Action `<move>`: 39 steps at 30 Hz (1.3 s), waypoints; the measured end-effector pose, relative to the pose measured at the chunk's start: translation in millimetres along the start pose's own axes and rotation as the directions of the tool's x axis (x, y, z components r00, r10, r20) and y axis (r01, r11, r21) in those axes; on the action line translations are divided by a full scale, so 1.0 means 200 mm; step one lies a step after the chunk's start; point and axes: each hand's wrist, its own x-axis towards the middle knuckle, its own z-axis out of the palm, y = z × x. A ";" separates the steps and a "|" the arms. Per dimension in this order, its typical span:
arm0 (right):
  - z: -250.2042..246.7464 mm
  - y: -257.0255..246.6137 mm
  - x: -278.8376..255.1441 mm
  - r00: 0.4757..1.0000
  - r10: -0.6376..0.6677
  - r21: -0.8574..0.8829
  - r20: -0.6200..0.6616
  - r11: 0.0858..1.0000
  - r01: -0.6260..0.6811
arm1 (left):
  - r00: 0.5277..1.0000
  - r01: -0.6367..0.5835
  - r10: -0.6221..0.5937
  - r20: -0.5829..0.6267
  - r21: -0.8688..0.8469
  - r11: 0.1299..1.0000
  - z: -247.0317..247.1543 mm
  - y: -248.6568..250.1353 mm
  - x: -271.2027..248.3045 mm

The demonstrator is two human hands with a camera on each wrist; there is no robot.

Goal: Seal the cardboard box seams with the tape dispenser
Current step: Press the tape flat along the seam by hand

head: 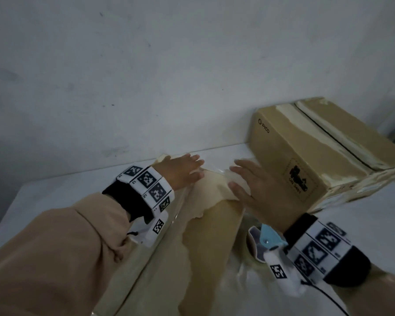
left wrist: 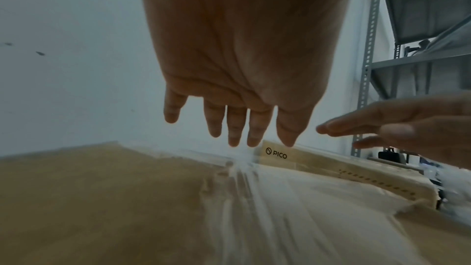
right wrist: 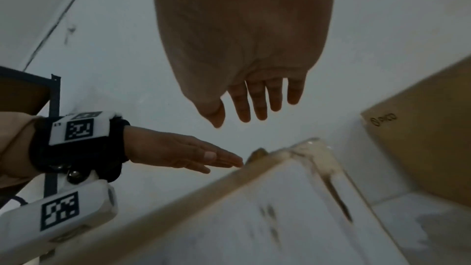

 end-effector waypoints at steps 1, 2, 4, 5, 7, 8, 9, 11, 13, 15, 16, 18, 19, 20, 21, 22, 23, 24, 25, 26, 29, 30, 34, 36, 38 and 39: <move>0.00 -0.02 0.04 0.999 -0.001 -0.004 0.047 1.000 0.002 | 1.000 -0.013 0.013 -0.016 0.003 1.000 0.00 -0.03 0.01; 0.00 -0.03 0.08 0.996 -0.011 -0.008 0.090 1.000 0.012 | 0.999 -0.031 0.032 -0.030 0.014 0.999 0.00 -0.05 0.02; 0.02 -0.06 0.14 0.984 -0.023 -0.022 0.178 0.999 0.027 | 0.996 -0.080 0.082 -0.040 0.053 0.995 0.01 -0.07 0.04; 0.03 -0.07 0.17 0.977 -0.025 -0.032 0.214 0.999 0.032 | 0.994 -0.103 0.106 -0.036 0.071 0.992 0.01 -0.07 0.05; 0.07 -0.08 0.21 0.966 -0.042 -0.044 0.256 0.998 0.055 | 0.990 -0.139 0.142 -0.023 0.100 0.985 0.01 -0.08 0.08; 0.10 -0.09 0.23 0.963 -0.045 -0.038 0.267 0.998 0.057 | 0.988 -0.148 0.151 -0.018 0.095 0.984 0.01 -0.08 0.09; 0.11 -0.09 0.24 0.960 -0.043 -0.031 0.277 0.998 0.054 | 0.987 -0.155 0.157 -0.018 0.080 0.985 0.02 -0.09 0.11; 0.15 -0.09 0.26 0.957 -0.031 -0.025 0.289 0.999 0.040 | 0.984 -0.171 0.172 -0.042 0.031 0.985 0.04 -0.12 0.13; 0.18 -0.09 0.26 0.960 0.002 -0.012 0.278 1.000 0.001 | 0.983 -0.173 0.172 -0.059 -0.019 0.985 0.05 -0.13 0.16; 0.20 -0.09 0.26 0.968 0.029 0.011 0.250 0.999 -0.033 | 0.986 -0.164 0.162 -0.040 -0.050 0.985 0.06 -0.14 0.17; 0.20 -0.09 0.25 0.971 0.035 0.020 0.236 0.999 -0.041 | 0.987 -0.158 0.157 -0.031 -0.054 0.986 0.05 -0.14 0.17; 0.20 -0.08 0.24 0.968 0.063 0.008 0.242 0.998 -0.067 | 0.989 -0.146 0.145 -0.025 -0.059 0.988 0.04 -0.16 0.18; 0.19 -0.08 0.23 0.961 0.084 -0.001 0.265 0.996 -0.087 | 0.990 -0.137 0.136 -0.023 -0.065 0.988 0.03 -0.16 0.19; 0.18 -0.07 0.23 0.955 0.103 -0.006 0.279 0.994 -0.105 | 0.992 -0.125 0.124 -0.021 -0.062 0.990 0.03 -0.18 0.19; 0.17 -0.06 0.21 0.950 0.127 -0.014 0.287 0.992 -0.129 | 0.994 -0.105 0.104 -0.017 -0.049 0.993 0.03 -0.19 0.20; 0.16 -0.05 0.20 0.944 0.150 -0.030 0.295 0.989 -0.148 | 0.997 -0.080 0.079 -0.014 -0.027 0.996 0.03 -0.21 0.20; 0.14 -0.03 0.18 0.939 0.169 -0.055 0.298 0.986 -0.160 | 0.998 -0.058 0.058 -0.020 -0.005 0.998 0.03 -0.24 0.21; 0.14 -0.01 0.16 0.943 0.179 -0.091 0.282 0.983 -0.159 | 0.999 -0.035 0.035 -0.021 0.010 0.999 0.02 -0.26 0.21; 0.14 0.00 0.14 0.950 0.179 -0.129 0.256 0.980 -0.150 | 1.000 -0.007 0.007 -0.018 0.010 1.000 0.02 -0.29 0.21; 0.14 0.01 0.12 0.966 0.151 -0.156 0.208 0.981 -0.119 | 1.000 0.021 -0.021 -0.015 0.004 1.000 0.02 -0.31 0.21; 0.16 0.04 0.10 0.979 0.117 -0.160 0.170 0.983 -0.090 | 0.997 0.081 -0.081 -0.016 -0.021 0.996 0.01 -0.36 0.18; 0.16 0.04 0.10 0.978 0.125 -0.185 0.168 0.978 -0.093 | 0.994 0.105 -0.106 -0.023 -0.032 0.994 0.01 -0.38 0.17; 0.16 0.01 0.15 0.960 0.160 -0.195 0.227 0.974 -0.117 | 0.973 0.211 -0.216 -0.079 -0.067 0.975 0.05 -0.47 0.11; 0.16 0.01 0.17 0.959 0.143 -0.239 0.244 0.967 -0.083 | 0.960 0.269 -0.273 -0.068 -0.063 0.961 0.06 -0.51 0.07; 0.15 0.01 0.20 0.935 0.201 -0.278 0.293 0.953 -0.118 | 0.947 0.314 -0.317 -0.055 -0.056 0.948 0.07 -0.55 0.04; 0.15 0.01 0.21 0.927 0.214 -0.283 0.309 0.951 -0.125 | 0.943 0.329 -0.331 -0.045 -0.053 0.943 0.07 -0.57 0.03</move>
